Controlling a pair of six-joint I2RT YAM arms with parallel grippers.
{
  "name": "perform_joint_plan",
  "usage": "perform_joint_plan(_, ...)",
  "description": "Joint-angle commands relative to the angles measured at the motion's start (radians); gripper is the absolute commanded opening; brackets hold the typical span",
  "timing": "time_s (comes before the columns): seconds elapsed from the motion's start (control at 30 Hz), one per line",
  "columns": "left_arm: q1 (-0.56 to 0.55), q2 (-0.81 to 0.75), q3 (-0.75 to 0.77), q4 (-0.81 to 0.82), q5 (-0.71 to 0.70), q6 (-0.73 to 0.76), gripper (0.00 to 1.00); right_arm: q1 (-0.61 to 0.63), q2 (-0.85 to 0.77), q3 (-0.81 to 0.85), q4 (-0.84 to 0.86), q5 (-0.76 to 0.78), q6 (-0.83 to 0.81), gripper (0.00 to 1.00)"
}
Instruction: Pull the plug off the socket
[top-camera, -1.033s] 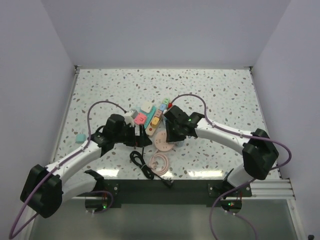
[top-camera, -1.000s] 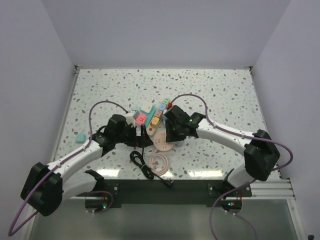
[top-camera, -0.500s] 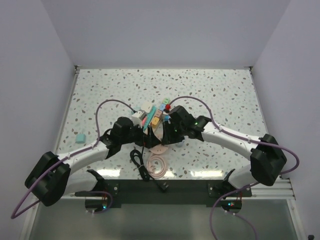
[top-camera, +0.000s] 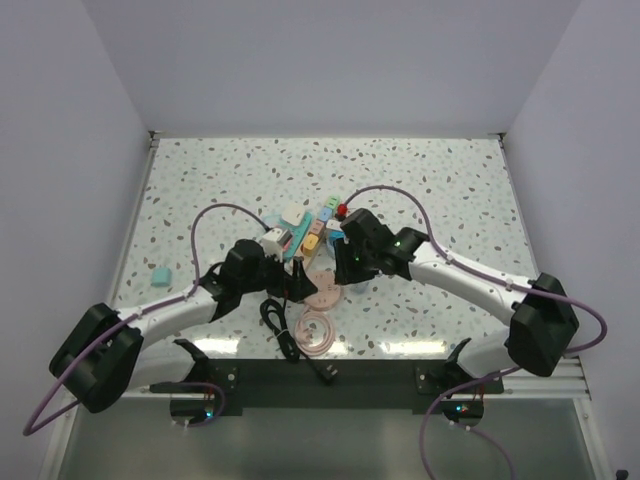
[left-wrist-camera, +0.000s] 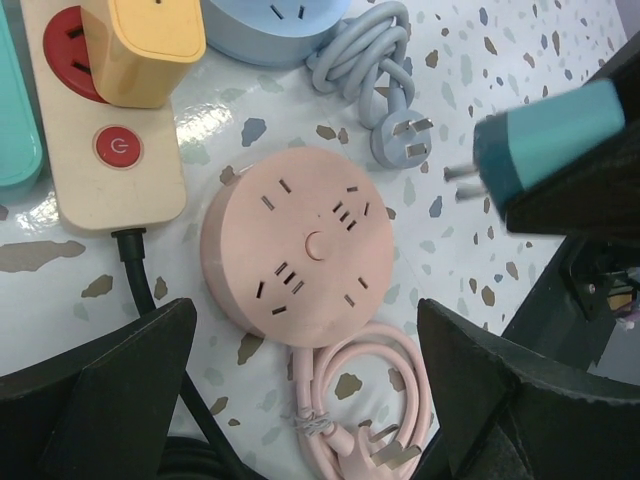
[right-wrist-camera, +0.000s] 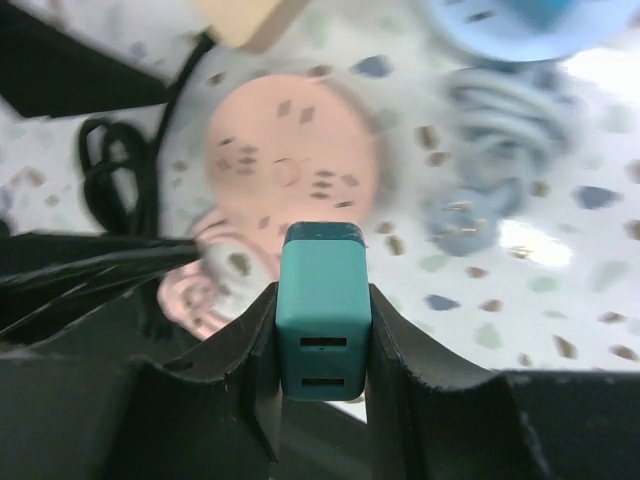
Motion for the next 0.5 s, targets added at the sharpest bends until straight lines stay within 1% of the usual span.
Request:
perform_joint_plan(0.0, -0.004, -0.045, 0.013, 0.016, -0.054, -0.020, 0.97, -0.048, -0.061, 0.067, -0.133, 0.301, -0.006, 0.00)
perform_joint_plan(0.07, -0.005, -0.076, 0.013, 0.002, -0.074, -0.048, 0.98, -0.133, -0.073, 0.077, -0.199, 0.361, 0.012, 0.00)
perform_joint_plan(0.1, -0.004, -0.084, 0.016, 0.001, -0.082, -0.052, 0.98, -0.263, -0.066, 0.077, -0.215, 0.371, 0.012, 0.00)
perform_joint_plan(0.17, -0.004, -0.089, 0.023, -0.010, -0.082, -0.068, 0.98, -0.403, -0.038, 0.064, -0.224, 0.400, 0.008, 0.00)
perform_joint_plan(0.2, -0.004, -0.086, 0.028, -0.015, -0.073, -0.066, 0.98, -0.528, 0.006, 0.067, -0.224, 0.407, 0.005, 0.00)
perform_joint_plan(0.27, -0.004, -0.063, 0.050, -0.045, -0.070, -0.066, 0.98, -0.632, 0.054, 0.111, -0.209, 0.446, -0.003, 0.00)
perform_joint_plan(0.3, -0.005, -0.053, 0.063, -0.056, -0.062, -0.063, 0.98, -0.716, 0.088, 0.133, -0.200, 0.470, 0.000, 0.00)
perform_joint_plan(0.33, -0.005, -0.046, 0.069, -0.058, -0.053, -0.062, 0.98, -0.756, 0.155, 0.187, -0.198, 0.473, 0.023, 0.00)
perform_joint_plan(0.37, -0.005, -0.026, 0.074, -0.061, -0.048, -0.063, 0.98, -0.826, 0.201, 0.221, -0.201, 0.464, 0.032, 0.01)
perform_joint_plan(0.4, -0.004, -0.015, 0.088, -0.068, -0.041, -0.063, 0.97, -0.842, 0.244, 0.258, -0.210, 0.472, 0.046, 0.06)
perform_joint_plan(0.43, -0.005, -0.003, 0.096, -0.075, -0.027, -0.062, 0.97, -0.880, 0.332, 0.331, -0.220, 0.486, 0.084, 0.09)
perform_joint_plan(0.47, -0.007, 0.026, 0.102, -0.081, -0.019, -0.059, 0.97, -0.899, 0.374, 0.366, -0.233, 0.492, 0.101, 0.11)
